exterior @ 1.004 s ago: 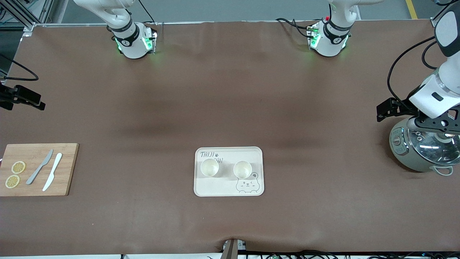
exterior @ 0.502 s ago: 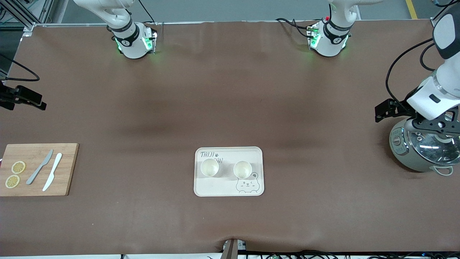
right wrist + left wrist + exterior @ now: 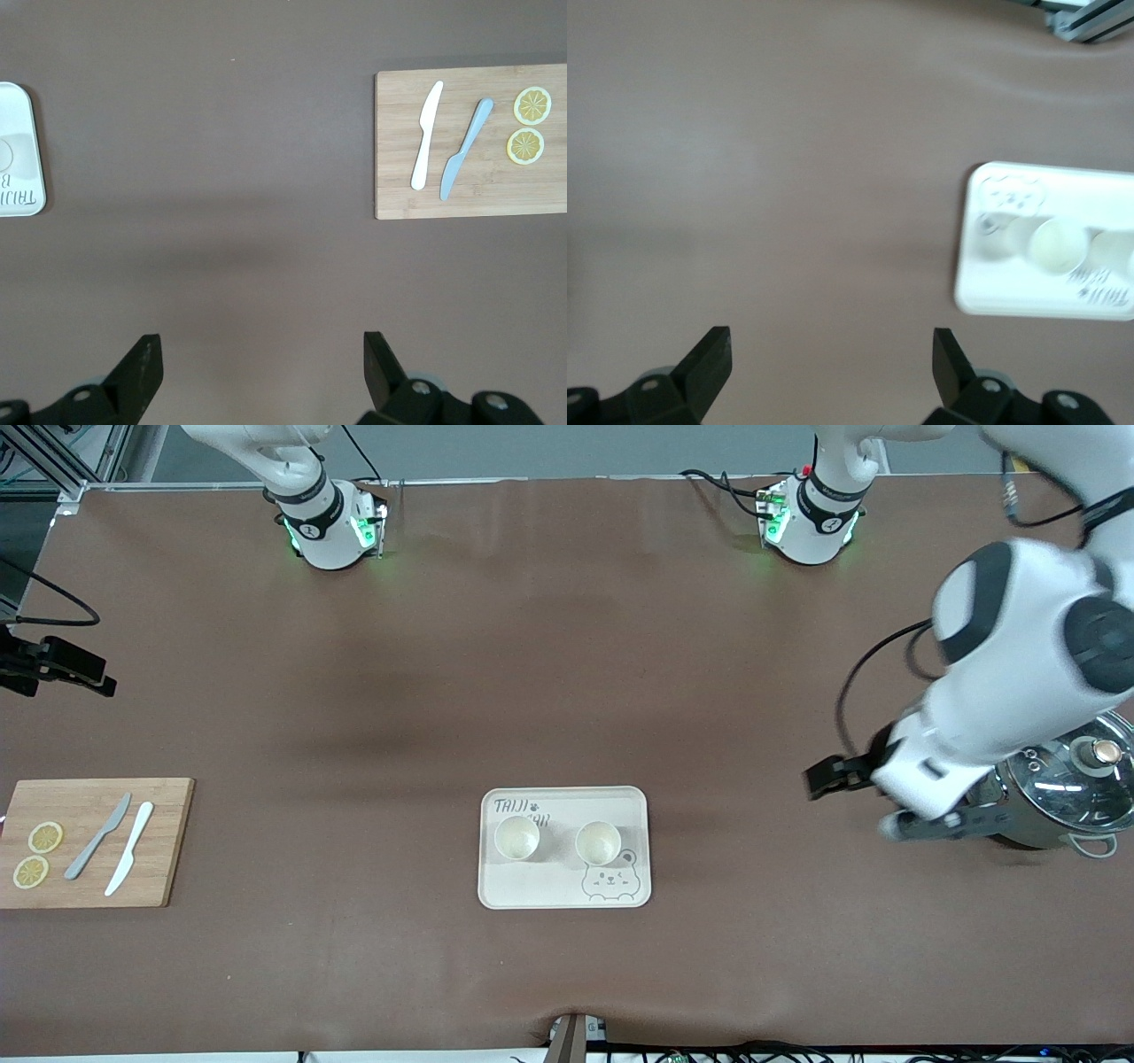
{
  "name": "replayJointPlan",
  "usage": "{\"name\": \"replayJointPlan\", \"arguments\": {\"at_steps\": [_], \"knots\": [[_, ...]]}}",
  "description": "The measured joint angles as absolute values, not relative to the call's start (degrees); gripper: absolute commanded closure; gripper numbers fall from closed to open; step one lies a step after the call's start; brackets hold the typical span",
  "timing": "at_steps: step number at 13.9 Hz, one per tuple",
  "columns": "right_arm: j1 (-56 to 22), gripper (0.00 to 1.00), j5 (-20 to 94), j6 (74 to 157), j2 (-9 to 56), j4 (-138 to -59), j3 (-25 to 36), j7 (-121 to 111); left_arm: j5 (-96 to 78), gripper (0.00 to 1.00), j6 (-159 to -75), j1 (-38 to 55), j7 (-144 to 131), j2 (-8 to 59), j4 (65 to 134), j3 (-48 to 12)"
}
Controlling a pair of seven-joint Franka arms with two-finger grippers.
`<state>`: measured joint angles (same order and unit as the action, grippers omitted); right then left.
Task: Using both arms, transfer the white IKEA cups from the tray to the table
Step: 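Reach the left gripper from beside the pot toward the tray cups, then lower the left gripper around the cup by the bear print and close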
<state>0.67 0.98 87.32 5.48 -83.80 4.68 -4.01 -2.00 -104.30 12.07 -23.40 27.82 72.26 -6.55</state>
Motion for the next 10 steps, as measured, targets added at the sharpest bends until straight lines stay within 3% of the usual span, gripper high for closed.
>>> {"name": "replayJointPlan", "arguments": {"at_steps": [4,7,10], "knots": [[0.7,0.00,1.0,87.3,5.5,-84.0,4.7,-4.0,-2.0,0.00,-111.4,20.3,-31.0,36.9,68.4,-3.4],[0.7,0.00,1.0,87.4,5.5,-84.4,4.7,-4.0,-2.0,0.00,-116.0,27.6,-33.3,41.6,68.0,1.7],[0.7,0.00,1.0,87.4,5.5,-84.5,4.7,-4.0,-2.0,0.00,-117.9,30.1,-35.5,44.6,67.6,2.4]]}}
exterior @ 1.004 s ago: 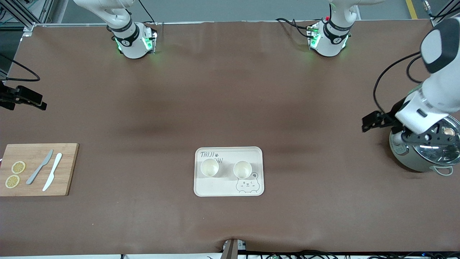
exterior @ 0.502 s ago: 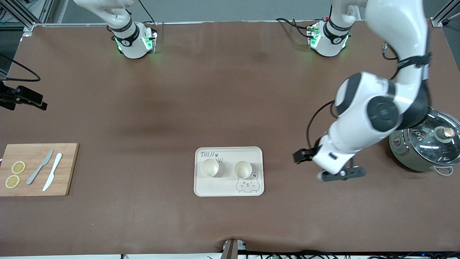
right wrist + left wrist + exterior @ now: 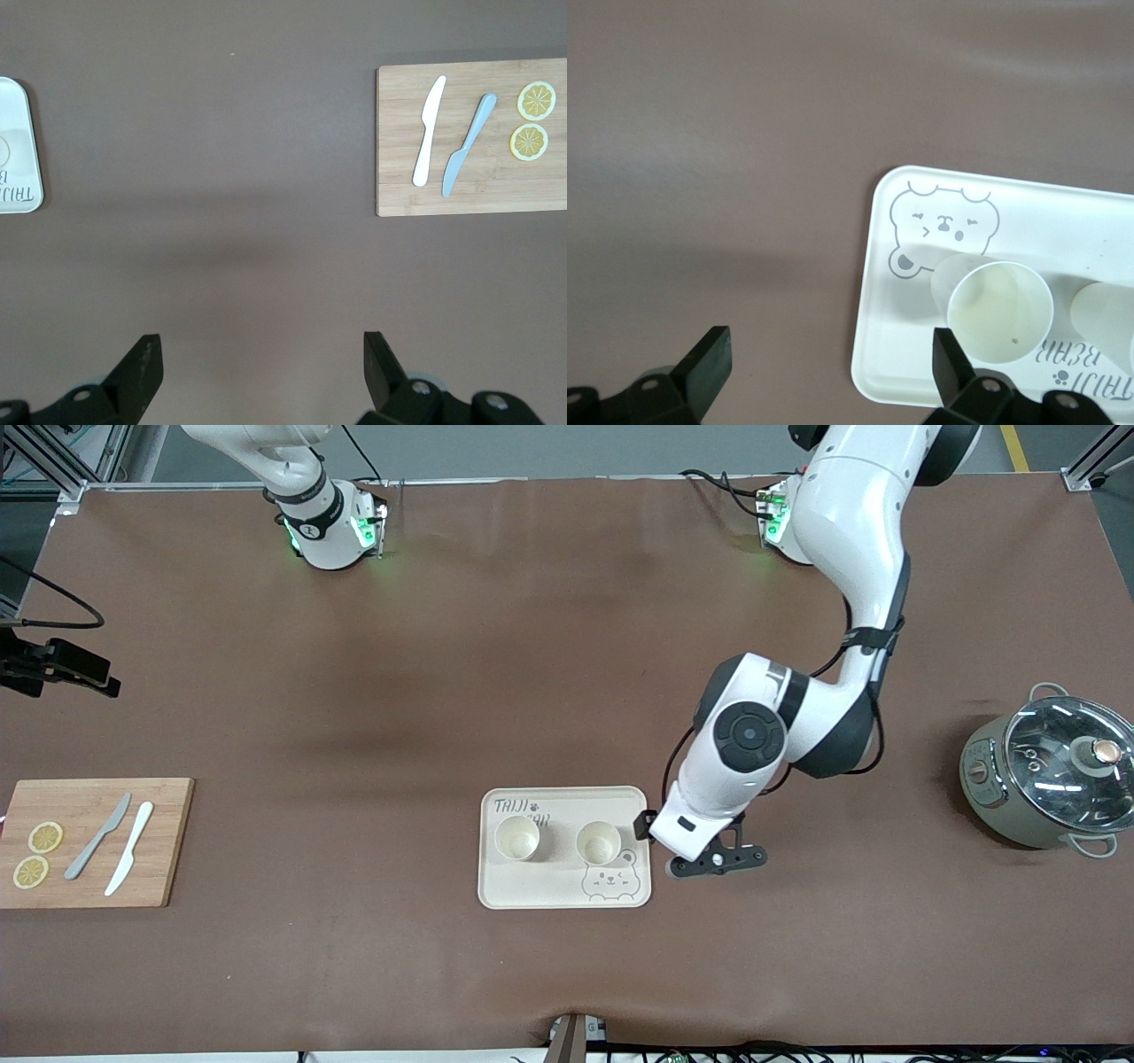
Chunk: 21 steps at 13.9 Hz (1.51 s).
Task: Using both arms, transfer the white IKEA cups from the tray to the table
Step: 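Lower the left gripper around the cup by the bear print and close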
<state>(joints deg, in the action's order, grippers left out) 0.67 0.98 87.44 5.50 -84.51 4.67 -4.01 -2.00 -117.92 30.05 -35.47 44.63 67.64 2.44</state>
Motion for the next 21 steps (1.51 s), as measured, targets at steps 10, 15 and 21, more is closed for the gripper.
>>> {"name": "replayJointPlan", "arguments": {"at_steps": [10,15,21], "knots": [[0.7,0.00,1.0,87.4,5.5,-84.6,4.5,-4.0,-2.0,0.00,-127.0,35.4,-41.4,52.3,67.5,3.5],[0.6,0.00,1.0,87.4,5.5,-84.6,4.4,-4.0,-2.0,0.00,-130.6,38.1,-41.9,54.2,67.5,6.4],[0.6,0.00,1.0,87.5,5.5,-84.9,4.4,-4.0,-2.3,1.00,-131.2,38.1,-44.3,54.9,67.5,6.4]]}}
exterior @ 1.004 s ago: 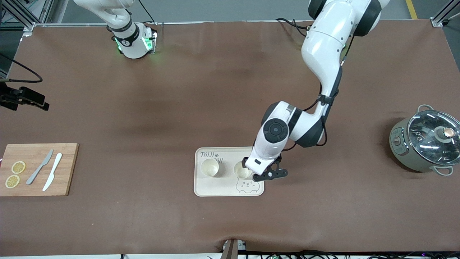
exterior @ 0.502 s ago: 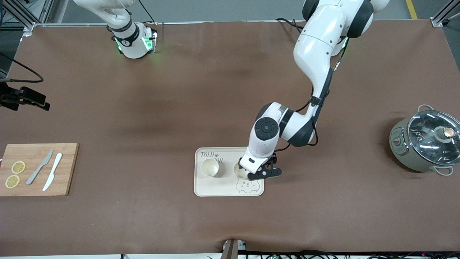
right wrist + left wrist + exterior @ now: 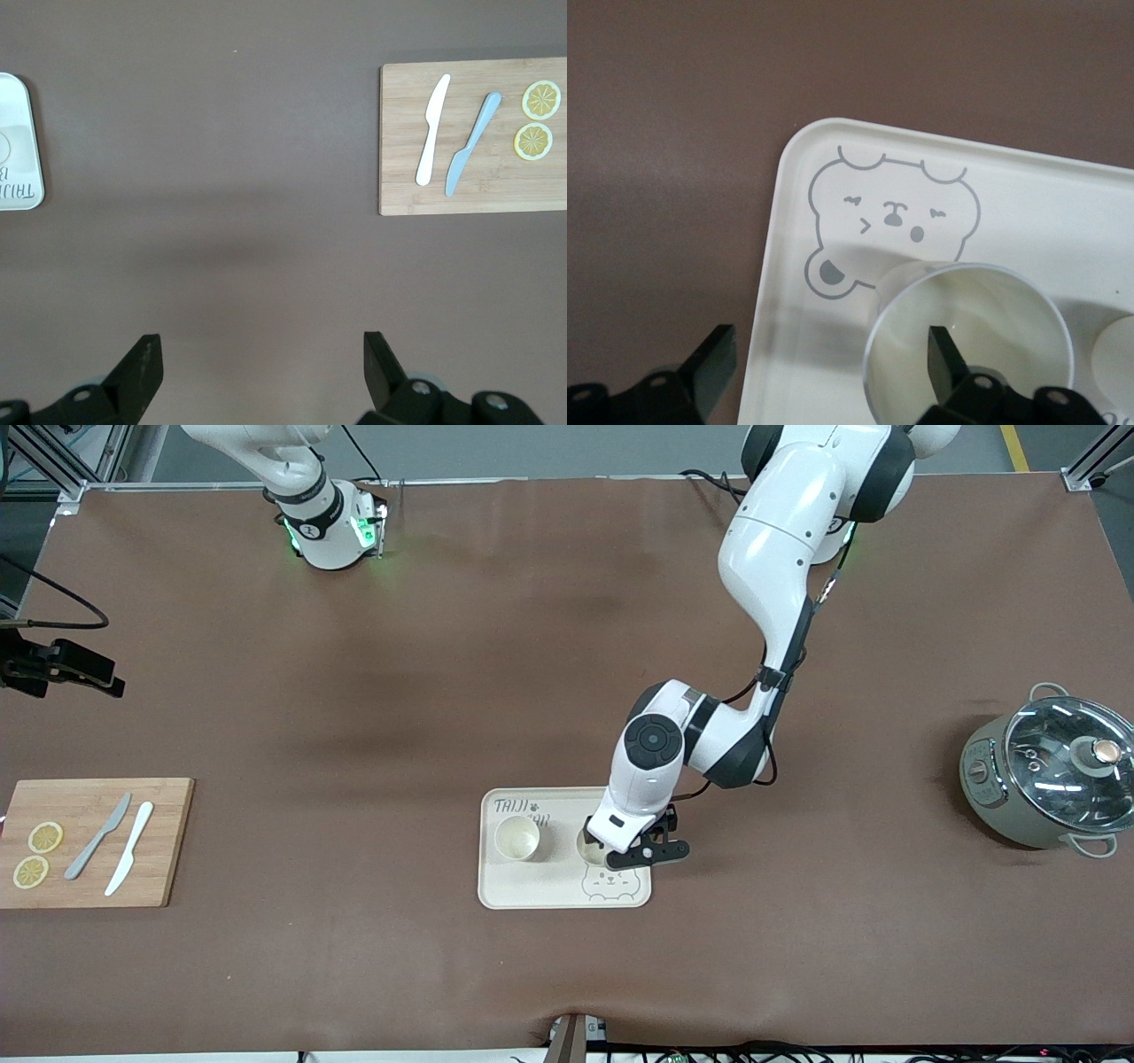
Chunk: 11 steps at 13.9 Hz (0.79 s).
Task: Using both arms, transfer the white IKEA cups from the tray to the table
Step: 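Lower the left gripper around the cup by the bear print and close, then lift the cup with the left gripper while the right gripper reaches the tray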
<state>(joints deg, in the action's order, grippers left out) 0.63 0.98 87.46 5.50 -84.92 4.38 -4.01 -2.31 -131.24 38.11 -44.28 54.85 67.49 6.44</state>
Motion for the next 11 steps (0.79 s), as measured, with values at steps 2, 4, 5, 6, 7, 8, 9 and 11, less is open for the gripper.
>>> {"name": "replayJointPlan", "arguments": {"at_steps": [2,4,5,6,7,8,9,11], "knots": [[0.6,0.00,1.0,87.5,5.5,-85.1,4.4,-4.0,-2.3,1.00,-131.2,38.1,-46.1,54.9,67.5,6.4],[0.6,0.00,1.0,87.5,5.5,-85.2,4.4,-4.0,-2.4,1.00,-131.3,38.1,-46.4,54.9,67.5,6.4],[0.6,0.00,1.0,87.6,5.5,-85.2,4.4,-4.0,-2.4,1.00,-131.3,38.1,-46.5,54.9,67.5,6.4],[0.4,0.00,1.0,87.8,5.5,-85.2,4.3,-4.0,-2.4,1.00,-131.3,38.1,-46.5,54.9,67.5,6.4],[0.2,0.00,1.0,88.2,5.5,-85.2,4.3,-4.0,-2.4,1.00,-131.3,38.1,-46.6,54.9,67.5,6.4],[0.0,0.00,1.0,88.8,5.5,-85.2,4.2,-3.8,-2.5,1.00,-131.4,38.1,-46.6,54.9,67.4,6.4],[-0.2,0.00,1.1,89.5,5.5,-85.2,4.1,-3.3,-2.5,1.00,-131.4,38.1,-46.6,54.9,67.1,6.4],[-2.0,0.00,1.3,91.0,5.8,-85.2,4.0,0.2,-2.5,1.00,-131.4,38.2,-46.6,54.9,67.0,6.4]]}}
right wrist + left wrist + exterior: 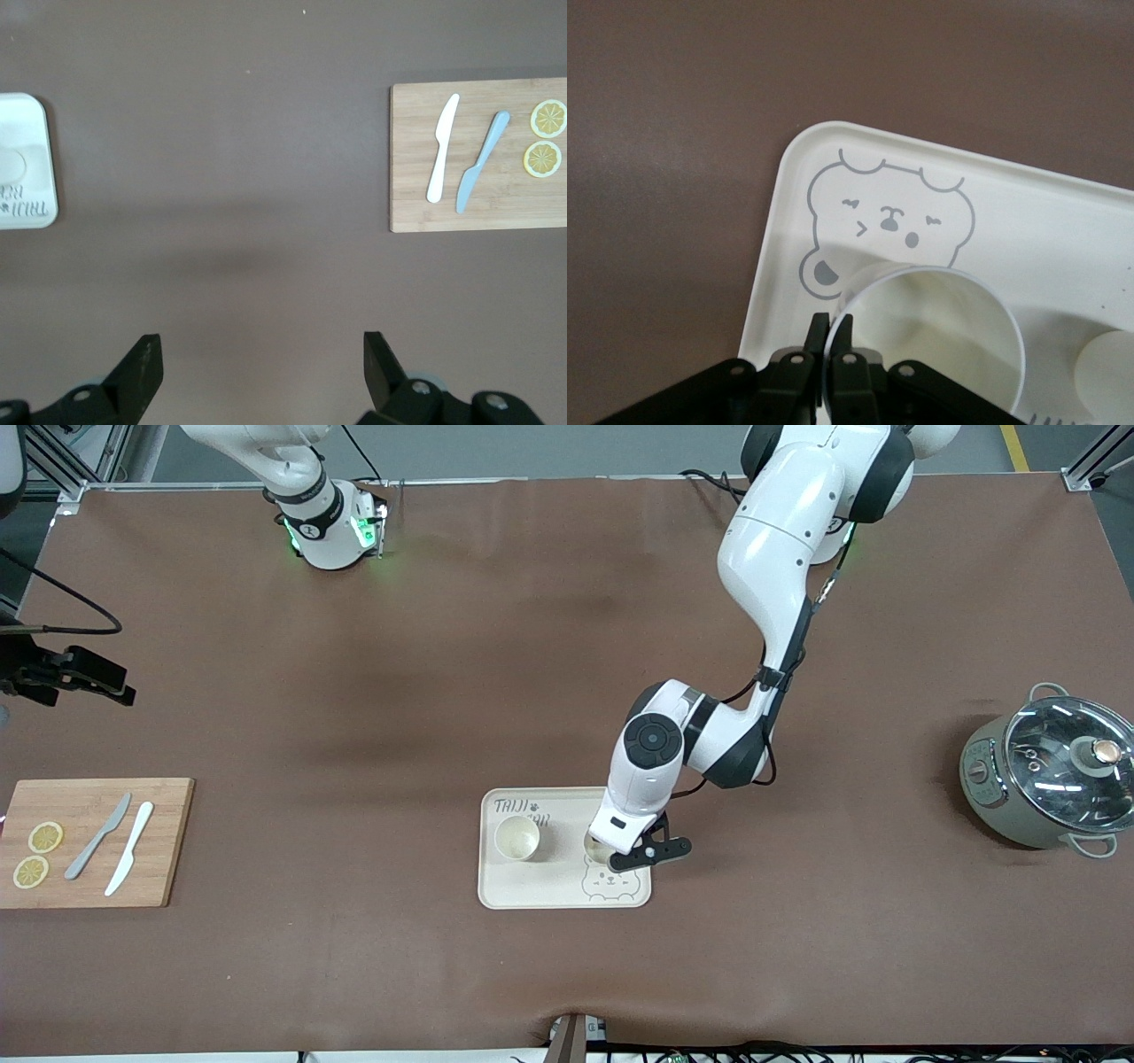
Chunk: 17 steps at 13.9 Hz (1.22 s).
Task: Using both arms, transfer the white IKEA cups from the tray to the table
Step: 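Lift the cup with the left gripper while the right gripper reaches the tray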
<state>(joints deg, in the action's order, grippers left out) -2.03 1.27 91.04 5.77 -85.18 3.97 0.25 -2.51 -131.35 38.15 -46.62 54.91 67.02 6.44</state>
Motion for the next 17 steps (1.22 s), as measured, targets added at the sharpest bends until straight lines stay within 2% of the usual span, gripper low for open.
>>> {"name": "replayJointPlan", "arguments": {"at_steps": [2,4,7,9,11,14,17], "knots": [[-6.0,0.00,2.3,93.1,6.5,-85.2,3.8,7.9,-2.6,1.00,-129.1,38.0,-46.8,54.6,66.3,6.5],[-11.2,0.00,3.8,96.0,8.0,-85.2,3.5,17.7,-2.6,1.00,-121.3,37.7,-46.8,52.4,65.1,6.9],[-20.1,0.00,3.8,102.1,12.3,-85.3,3.3,30.3,-2.6,1.00,-110.8,35.8,-43.5,44.1,64.4,7.3],[-24.5,0.00,3.7,105.1,15.9,-85.3,3.3,36.4,-2.6,1.00,-103.5,33.5,-38.1,36.6,66.7,7.4],[-27.1,0.00,3.7,108.5,19.5,-85.1,3.3,39.9,-2.6,1.00,-100.5,30.9,-31.9,28.6,73.1,7.4],[-30.5,0.00,3.7,113.7,24.7,-85.0,3.4,42.9,-2.6,1.00,-100.2,25.7,-19.5,16.3,86.9,7.6],[-32.9,0.00,3.7,118.4,29.3,-84.9,3.4,44.9,-2.6,1.00,-104.3,16.2,-2.7,4.4,101.4,7.7]]}}
